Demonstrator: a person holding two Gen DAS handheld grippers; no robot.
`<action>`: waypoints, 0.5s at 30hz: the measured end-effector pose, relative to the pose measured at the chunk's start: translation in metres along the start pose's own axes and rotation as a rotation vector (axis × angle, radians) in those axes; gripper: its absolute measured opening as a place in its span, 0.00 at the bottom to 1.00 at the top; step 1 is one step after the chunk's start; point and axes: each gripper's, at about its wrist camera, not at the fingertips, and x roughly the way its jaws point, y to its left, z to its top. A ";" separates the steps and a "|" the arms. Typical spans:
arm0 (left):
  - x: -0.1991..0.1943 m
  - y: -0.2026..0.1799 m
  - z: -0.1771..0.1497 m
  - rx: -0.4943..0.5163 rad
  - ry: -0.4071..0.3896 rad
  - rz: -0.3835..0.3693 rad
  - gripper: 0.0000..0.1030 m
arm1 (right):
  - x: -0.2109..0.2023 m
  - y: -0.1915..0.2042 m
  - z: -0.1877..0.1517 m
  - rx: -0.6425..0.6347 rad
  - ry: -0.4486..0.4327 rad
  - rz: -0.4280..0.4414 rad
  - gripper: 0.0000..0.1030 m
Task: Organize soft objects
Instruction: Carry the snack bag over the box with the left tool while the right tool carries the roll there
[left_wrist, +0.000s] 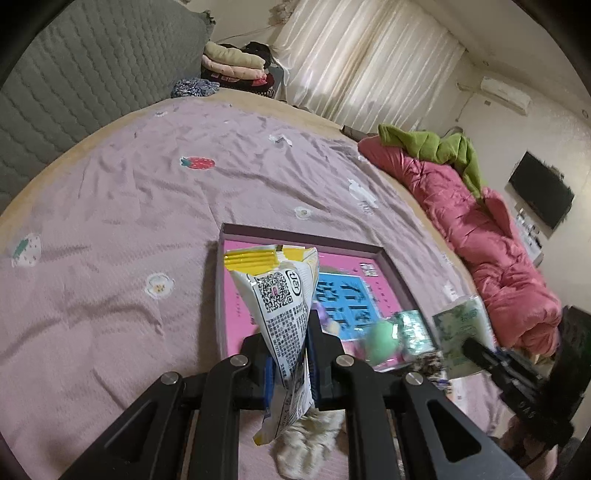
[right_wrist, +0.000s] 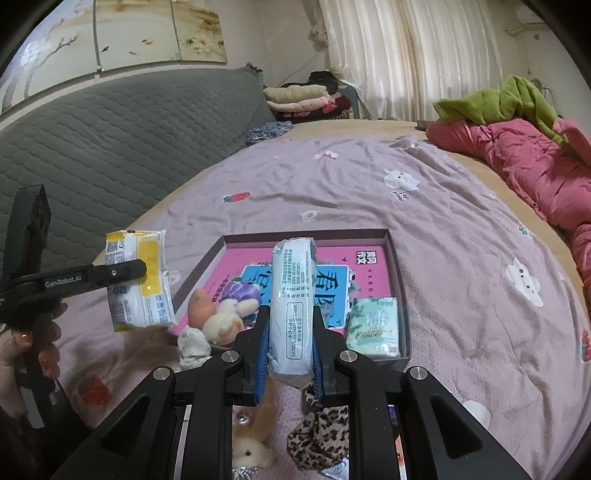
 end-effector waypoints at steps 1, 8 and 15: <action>0.003 0.001 0.001 0.007 0.003 0.006 0.14 | 0.002 -0.001 0.001 0.002 -0.001 -0.003 0.19; 0.023 0.002 0.001 0.065 0.033 0.025 0.14 | 0.013 -0.005 0.004 0.016 0.003 -0.012 0.19; 0.037 0.002 -0.004 0.066 0.052 0.020 0.14 | 0.022 -0.013 0.005 0.040 0.009 -0.026 0.19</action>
